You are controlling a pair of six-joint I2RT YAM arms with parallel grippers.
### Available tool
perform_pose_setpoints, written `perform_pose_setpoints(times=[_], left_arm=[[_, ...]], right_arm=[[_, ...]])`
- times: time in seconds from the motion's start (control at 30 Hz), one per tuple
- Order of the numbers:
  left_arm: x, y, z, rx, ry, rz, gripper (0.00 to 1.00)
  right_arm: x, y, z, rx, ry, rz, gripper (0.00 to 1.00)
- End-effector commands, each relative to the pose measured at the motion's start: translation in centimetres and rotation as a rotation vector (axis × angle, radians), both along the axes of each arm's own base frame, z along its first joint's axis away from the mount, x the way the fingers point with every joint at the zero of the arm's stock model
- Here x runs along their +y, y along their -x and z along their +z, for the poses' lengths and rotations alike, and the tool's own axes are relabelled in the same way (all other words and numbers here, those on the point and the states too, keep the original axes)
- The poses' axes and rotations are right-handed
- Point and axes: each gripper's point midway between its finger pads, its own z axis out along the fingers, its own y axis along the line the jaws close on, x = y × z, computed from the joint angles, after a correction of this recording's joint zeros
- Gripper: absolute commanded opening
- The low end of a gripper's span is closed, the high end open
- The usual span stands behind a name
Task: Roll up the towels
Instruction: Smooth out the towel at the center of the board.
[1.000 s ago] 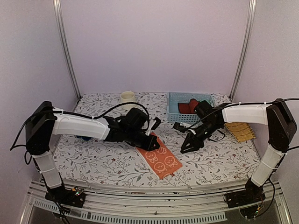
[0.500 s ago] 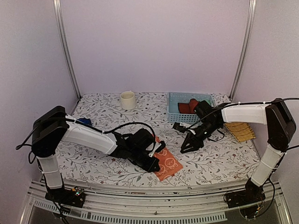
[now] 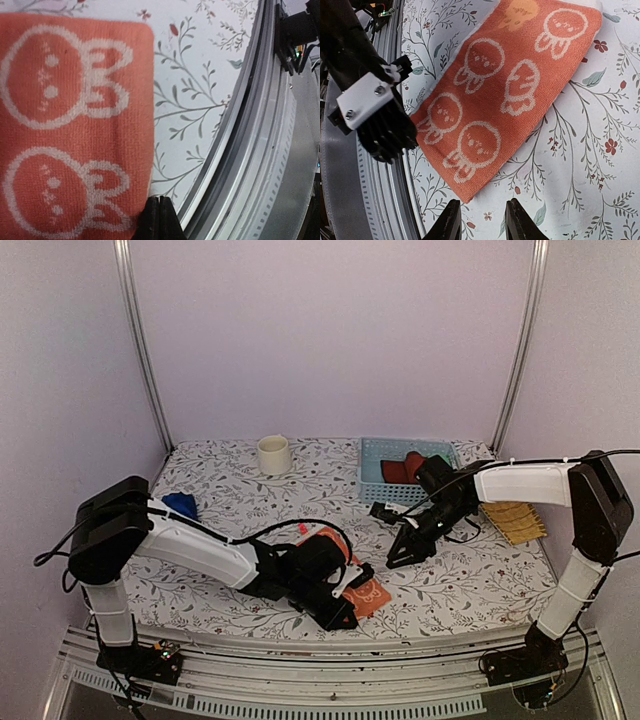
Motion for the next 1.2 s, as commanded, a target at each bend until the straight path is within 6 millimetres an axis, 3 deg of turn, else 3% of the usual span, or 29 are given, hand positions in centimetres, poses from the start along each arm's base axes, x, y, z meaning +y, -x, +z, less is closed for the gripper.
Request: perform_pose_setpoints(times=[0.0,0.13,0.43,0.53,0.6,0.73,0.9,1.0,1.17], left_arm=[[0.9,1.4,-3.0,0.046,-0.053,-0.024,0.00],[1.0,1.7,-2.2,0.037,-0.042,-0.049,0.00],[0.7,1.0,5.0,-0.078,0.133,-0.045,0.00],[0.7,0.5,3.7,-0.064,0.115,-0.024,0.00],[0.7,0.5,1.6,-0.036,0.066,-0.027,0.00],[0.5,1.1,-1.2,0.003,0.022,-0.038,0.00],[1.1,2.2,-4.8,0.027,-0.057,-0.060,0.00],[1.5,2.5,-4.8,0.011,-0.069,-0.069,0.00],[1.5,2.3,0.7,-0.100,0.036,-0.066,0.00]], right_arm=[[0.0,-0.1,-0.1,-0.014,0.005,0.006,0.33],[-0.1,0.1,-0.1,-0.016,0.008,0.005,0.33],[-0.1,0.1,-0.4,0.000,0.010,0.006,0.34],[-0.1,0.2,-0.6,0.004,0.012,0.008,0.33],[-0.1,0.3,-0.5,0.010,0.008,0.010,0.34],[0.4,0.6,-0.2,0.039,-0.028,0.015,0.33],[1.4,1.8,-1.2,0.161,-0.045,0.026,0.32],[2.3,2.4,-1.4,0.199,-0.052,0.046,0.32],[4.1,3.2,-1.1,0.286,-0.072,0.082,0.30]])
